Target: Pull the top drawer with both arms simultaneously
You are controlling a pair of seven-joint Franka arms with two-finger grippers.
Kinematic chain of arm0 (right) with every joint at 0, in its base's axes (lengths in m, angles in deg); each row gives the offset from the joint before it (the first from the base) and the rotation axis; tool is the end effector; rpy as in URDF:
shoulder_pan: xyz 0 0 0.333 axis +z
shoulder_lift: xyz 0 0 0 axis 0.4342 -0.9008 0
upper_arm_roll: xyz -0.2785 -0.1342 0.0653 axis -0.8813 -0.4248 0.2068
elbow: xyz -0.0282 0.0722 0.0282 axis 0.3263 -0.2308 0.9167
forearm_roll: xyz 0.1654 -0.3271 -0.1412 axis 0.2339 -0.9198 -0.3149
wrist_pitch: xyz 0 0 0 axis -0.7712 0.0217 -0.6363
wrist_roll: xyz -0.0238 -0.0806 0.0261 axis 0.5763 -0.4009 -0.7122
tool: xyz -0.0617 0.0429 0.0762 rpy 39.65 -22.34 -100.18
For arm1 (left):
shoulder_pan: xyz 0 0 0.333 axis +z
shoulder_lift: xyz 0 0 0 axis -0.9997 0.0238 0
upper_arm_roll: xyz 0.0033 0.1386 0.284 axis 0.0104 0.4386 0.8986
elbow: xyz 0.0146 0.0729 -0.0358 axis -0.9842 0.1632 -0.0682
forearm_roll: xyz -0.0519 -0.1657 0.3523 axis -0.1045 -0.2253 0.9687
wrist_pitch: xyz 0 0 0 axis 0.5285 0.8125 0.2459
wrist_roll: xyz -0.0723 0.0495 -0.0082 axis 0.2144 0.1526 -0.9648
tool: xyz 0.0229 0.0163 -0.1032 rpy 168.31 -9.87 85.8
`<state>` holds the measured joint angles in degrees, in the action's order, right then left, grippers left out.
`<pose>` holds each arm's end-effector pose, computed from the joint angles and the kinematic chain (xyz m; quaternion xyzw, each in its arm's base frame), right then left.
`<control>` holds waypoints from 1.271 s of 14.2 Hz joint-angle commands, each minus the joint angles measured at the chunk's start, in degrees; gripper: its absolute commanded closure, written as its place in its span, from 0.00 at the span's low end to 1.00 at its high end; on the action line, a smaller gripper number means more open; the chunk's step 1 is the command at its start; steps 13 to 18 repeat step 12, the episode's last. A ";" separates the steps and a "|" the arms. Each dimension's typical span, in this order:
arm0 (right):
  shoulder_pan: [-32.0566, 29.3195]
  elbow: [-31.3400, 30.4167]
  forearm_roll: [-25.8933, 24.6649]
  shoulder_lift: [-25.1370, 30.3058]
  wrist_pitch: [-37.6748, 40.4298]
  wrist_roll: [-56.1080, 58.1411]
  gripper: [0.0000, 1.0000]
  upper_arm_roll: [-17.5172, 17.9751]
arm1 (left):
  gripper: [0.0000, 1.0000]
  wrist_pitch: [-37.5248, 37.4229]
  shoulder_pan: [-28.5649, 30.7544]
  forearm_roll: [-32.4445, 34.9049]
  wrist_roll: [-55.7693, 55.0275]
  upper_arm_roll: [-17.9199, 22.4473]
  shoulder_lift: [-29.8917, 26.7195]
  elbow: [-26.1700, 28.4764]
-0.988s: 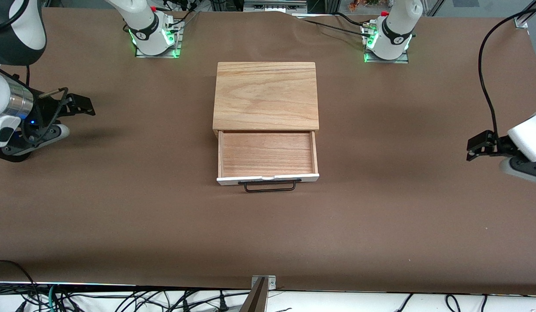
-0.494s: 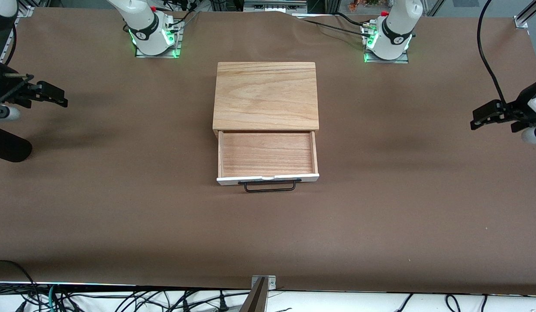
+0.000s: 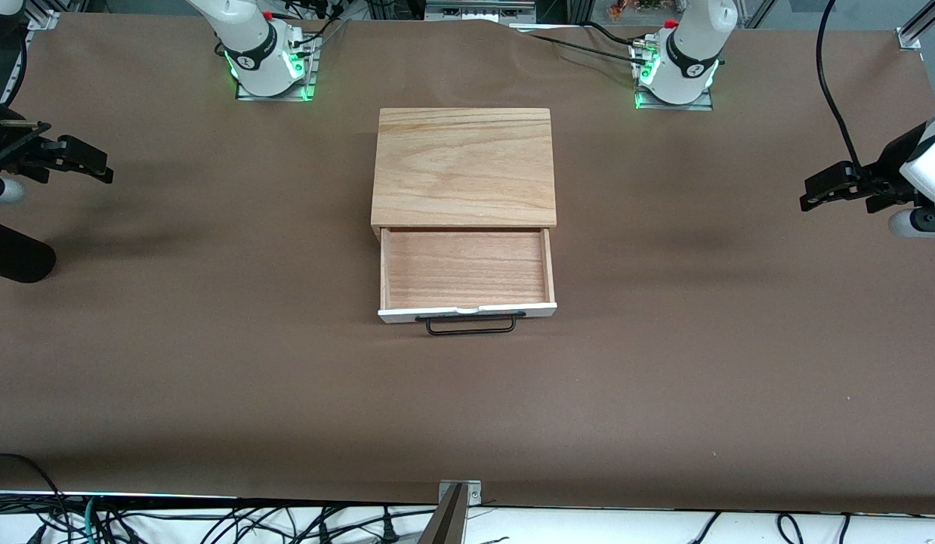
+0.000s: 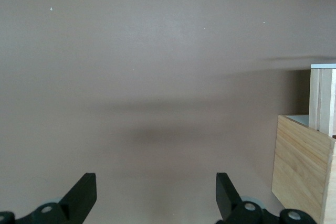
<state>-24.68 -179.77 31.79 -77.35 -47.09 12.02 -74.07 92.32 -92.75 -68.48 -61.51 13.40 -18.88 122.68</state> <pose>0.5451 -0.0353 0.5774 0.9988 0.0071 -0.0487 0.0057 0.5828 -0.0041 0.6026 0.9987 0.0023 -0.0475 0.0156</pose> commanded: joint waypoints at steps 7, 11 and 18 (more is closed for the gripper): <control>-0.62 1.71 0.90 -1.77 -0.23 -0.80 0.00 0.48 | 0.00 -0.39 -0.37 -0.21 -0.41 -0.32 -0.64 0.77; -0.62 1.80 1.96 -1.68 -0.41 -0.63 0.00 0.48 | 0.00 -0.39 -0.46 -0.13 -0.41 -0.32 -0.21 0.15; -0.62 1.80 2.05 -1.68 -0.41 -0.63 0.00 0.48 | 0.00 -0.39 -0.46 -0.13 -0.50 -0.32 -0.12 0.06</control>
